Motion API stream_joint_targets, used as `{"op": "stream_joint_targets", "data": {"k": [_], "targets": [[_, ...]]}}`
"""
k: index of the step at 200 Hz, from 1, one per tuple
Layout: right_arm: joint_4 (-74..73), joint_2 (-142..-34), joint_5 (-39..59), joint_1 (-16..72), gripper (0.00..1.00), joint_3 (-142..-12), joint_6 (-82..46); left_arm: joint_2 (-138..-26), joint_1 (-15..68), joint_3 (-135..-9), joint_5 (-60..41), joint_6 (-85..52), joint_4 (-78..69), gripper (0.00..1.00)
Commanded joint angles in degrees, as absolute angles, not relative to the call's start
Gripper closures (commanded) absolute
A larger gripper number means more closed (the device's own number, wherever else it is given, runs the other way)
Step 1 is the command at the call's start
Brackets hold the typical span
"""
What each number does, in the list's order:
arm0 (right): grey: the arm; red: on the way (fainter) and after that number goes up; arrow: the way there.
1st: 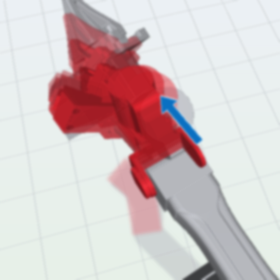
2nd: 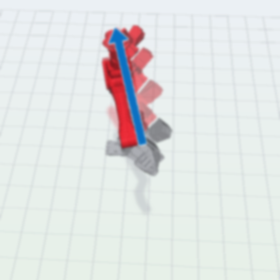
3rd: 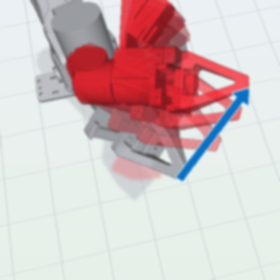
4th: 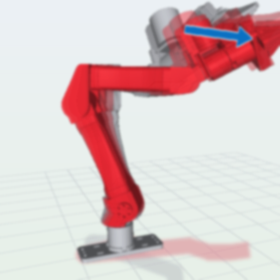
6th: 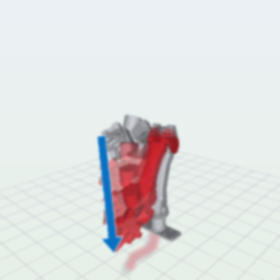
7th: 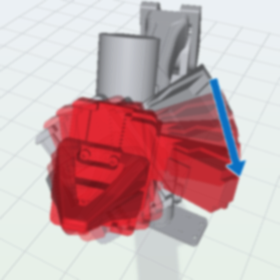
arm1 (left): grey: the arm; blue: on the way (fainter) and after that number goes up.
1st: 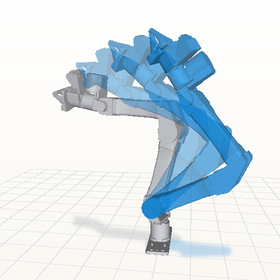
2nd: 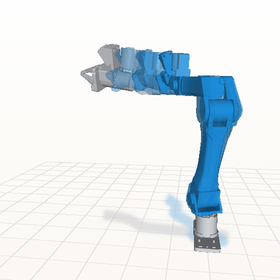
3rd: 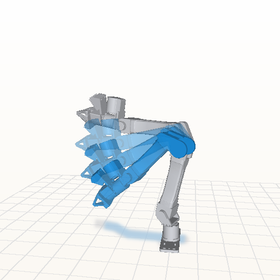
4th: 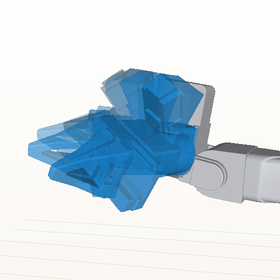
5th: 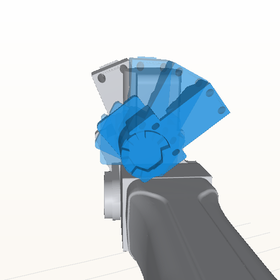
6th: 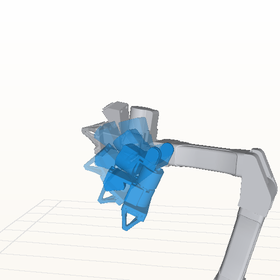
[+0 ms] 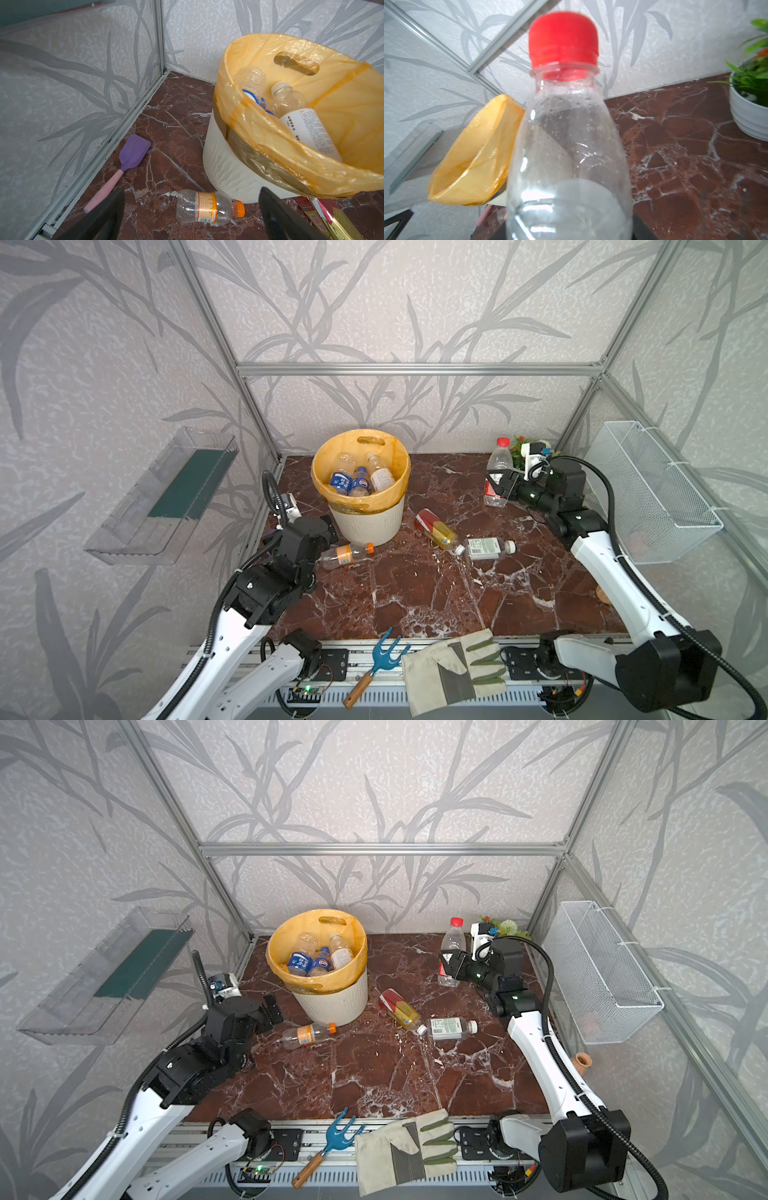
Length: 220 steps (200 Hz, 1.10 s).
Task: Throw the plastic bottles in the bin
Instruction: 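Lift the red-labelled bottle and carry it over the bin with the right gripper, then open the right gripper to drop the red-labelled bottle into the bin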
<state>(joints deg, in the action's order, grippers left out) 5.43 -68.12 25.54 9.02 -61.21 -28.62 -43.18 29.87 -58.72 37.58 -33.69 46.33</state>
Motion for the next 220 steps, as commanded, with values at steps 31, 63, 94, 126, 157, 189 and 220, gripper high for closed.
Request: {"op": "stream_joint_targets", "data": {"k": [31, 63, 94, 126, 157, 189, 220], "targets": [[-3.0, -71.5, 28.2, 16.3, 0.42, -65.8, -34.0, -42.3, 27.6, -56.9, 36.4, -35.9, 47.0, 0.0], [-5.5, -81.9, 29.2, 23.1, 0.43, -77.4, -35.4, -42.1, 26.6, -56.5, 35.6, -36.3, 47.1, 0.0], [-3.6, -94.6, 30.6, 30.6, 0.43, -94.5, -35.5, -40.9, 25.9, -56.6, 35.2, -35.8, 47.6, 0.0], [15.8, -111.0, 32.3, 35.3, 0.33, -119.6, -30.8, -40.8, 25.3, -57.3, 34.6, -35.6, 49.1, 0.0], [17.5, -111.4, 27.4, 34.2, 0.15, -121.9, -29.7, -39.6, 25.0, -57.4, 34.7, -35.3, 49.8, 0.0], [17.9, -107.4, 24.7, 32.6, 0.0, -121.4, -27.3, -40.1, 24.6, -57.7, 33.6, -34.9, 49.5, 0.0], [14.8, -98.4, 21.0, 31.8, 0.01, -112.4, -23.6, -40.7, 24.6, -57.4, 33.9, -34.9, 49.8, 0.0]]}}
